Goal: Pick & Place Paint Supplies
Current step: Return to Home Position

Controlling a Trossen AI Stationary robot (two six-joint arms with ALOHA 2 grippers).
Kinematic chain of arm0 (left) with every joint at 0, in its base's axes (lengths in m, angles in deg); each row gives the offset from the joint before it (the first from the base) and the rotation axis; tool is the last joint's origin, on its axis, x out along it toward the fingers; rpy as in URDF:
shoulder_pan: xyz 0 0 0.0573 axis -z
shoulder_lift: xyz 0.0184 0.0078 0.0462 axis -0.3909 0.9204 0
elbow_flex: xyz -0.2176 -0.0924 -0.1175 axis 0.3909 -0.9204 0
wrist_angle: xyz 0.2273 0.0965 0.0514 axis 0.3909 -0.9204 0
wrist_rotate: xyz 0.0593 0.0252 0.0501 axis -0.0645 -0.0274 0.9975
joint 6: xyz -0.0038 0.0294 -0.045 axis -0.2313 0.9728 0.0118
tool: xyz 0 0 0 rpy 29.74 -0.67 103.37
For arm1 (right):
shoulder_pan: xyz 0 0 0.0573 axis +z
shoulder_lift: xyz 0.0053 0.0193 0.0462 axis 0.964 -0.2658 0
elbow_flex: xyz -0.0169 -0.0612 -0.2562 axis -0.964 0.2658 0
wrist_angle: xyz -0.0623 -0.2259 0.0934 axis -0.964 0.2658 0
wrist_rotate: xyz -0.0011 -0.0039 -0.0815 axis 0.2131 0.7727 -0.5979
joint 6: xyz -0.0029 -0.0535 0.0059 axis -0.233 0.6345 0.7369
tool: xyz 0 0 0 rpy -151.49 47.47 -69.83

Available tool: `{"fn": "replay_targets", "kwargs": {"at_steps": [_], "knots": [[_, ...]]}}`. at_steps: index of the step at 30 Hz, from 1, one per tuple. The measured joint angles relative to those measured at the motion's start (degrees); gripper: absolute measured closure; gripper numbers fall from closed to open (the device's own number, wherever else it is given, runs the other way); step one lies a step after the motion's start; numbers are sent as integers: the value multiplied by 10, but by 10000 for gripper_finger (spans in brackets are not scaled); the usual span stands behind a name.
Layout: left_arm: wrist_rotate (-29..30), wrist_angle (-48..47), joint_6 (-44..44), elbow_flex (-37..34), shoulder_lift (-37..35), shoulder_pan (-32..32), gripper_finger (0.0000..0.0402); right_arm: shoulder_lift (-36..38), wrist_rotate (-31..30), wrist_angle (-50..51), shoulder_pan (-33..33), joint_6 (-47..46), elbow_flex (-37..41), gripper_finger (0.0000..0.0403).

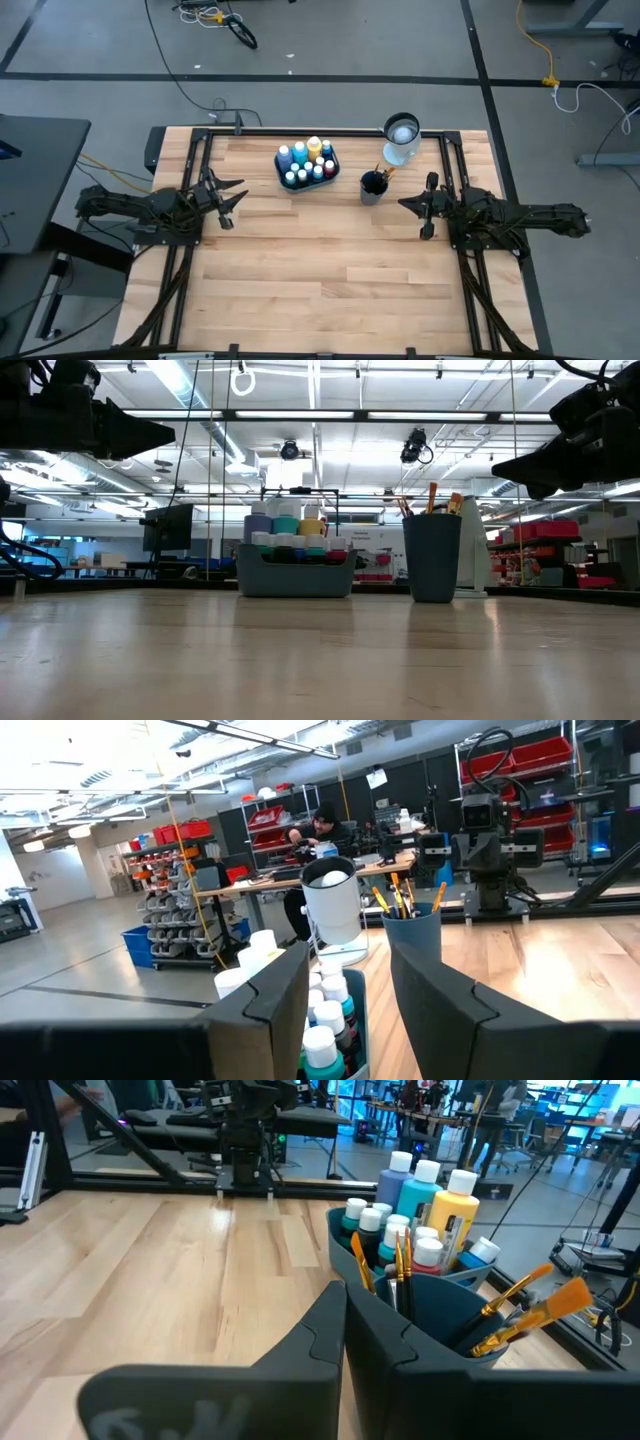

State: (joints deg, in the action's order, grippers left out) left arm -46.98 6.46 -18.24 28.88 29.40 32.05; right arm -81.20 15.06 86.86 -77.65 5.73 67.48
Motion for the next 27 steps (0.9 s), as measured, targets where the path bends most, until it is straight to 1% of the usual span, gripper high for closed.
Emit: {"fn": "replay_targets", "kwargs": {"at_steps": [27], "knots": [[0,0,9,0,0,0,249,0,0,0,0,0,0,392]]}}
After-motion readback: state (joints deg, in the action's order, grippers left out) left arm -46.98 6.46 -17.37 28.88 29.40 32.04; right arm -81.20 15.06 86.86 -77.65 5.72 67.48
